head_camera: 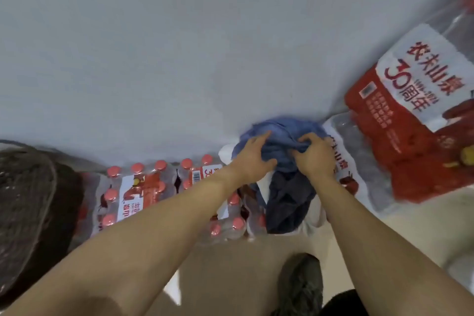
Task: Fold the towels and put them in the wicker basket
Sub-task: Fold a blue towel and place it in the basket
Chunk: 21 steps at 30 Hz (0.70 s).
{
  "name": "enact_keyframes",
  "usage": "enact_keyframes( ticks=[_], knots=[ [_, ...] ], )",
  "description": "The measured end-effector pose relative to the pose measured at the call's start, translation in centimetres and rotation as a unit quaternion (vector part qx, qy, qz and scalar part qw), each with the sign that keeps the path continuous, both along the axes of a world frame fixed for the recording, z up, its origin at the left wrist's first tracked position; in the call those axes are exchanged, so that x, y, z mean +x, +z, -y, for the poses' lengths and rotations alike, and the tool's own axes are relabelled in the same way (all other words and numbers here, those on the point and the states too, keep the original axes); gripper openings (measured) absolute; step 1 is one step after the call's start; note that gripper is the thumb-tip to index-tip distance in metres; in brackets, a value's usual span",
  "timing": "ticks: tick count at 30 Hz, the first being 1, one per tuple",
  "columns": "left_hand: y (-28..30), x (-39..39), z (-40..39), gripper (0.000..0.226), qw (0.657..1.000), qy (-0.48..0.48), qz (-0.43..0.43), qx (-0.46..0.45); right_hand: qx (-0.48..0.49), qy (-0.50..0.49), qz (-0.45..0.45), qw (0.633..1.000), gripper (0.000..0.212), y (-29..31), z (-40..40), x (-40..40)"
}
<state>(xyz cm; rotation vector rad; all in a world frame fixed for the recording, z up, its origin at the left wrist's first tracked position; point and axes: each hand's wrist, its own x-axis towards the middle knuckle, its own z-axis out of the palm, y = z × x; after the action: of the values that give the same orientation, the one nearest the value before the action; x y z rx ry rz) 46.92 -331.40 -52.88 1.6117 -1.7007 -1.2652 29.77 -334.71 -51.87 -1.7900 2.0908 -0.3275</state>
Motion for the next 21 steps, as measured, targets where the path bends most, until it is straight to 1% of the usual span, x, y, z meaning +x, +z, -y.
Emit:
enact_keyframes(
  ticks=[3,6,8,10,14,17,21],
  knots=[
    [-0.1,-1.4,-0.3,0.077,0.999,0.0,-0.029,-0.015,-0.044,-0.009,0.049,0.998,0.018,2.0,-0.7,-0.6],
    [2.2,-0.8,-1.1,0.08,0.996,0.015,-0.084,-0.022,-0.091,-0.02,0.059,0.994,0.019,6.0,-1.5,0.0],
    [4.0,0.1,-2.1,0.082,0.991,0.013,-0.125,-0.033,-0.115,0.001,0.063,0.991,0.019,8.5,-2.3,0.6],
    [6.1,1.3,-2.8,0.085,0.989,0.018,-0.134,-0.053,-0.144,0.043,0.074,0.986,0.02,10.5,-3.1,1.4],
    [10.2,4.5,-5.1,0.083,0.982,0.037,-0.162,-0.09,-0.19,0.107,0.17,0.961,0.018,13.7,-6.0,4.1],
    [13.0,7.5,-7.4,0.078,0.98,0.03,-0.126,-0.15,-0.173,0.136,0.269,0.938,0.022,15.2,-8.7,6.6],
    [15.2,12.4,-11.3,0.051,0.982,0.05,-0.096,-0.152,-0.091,0.204,0.378,0.899,0.019,16.1,-11.9,9.9]
  ],
)
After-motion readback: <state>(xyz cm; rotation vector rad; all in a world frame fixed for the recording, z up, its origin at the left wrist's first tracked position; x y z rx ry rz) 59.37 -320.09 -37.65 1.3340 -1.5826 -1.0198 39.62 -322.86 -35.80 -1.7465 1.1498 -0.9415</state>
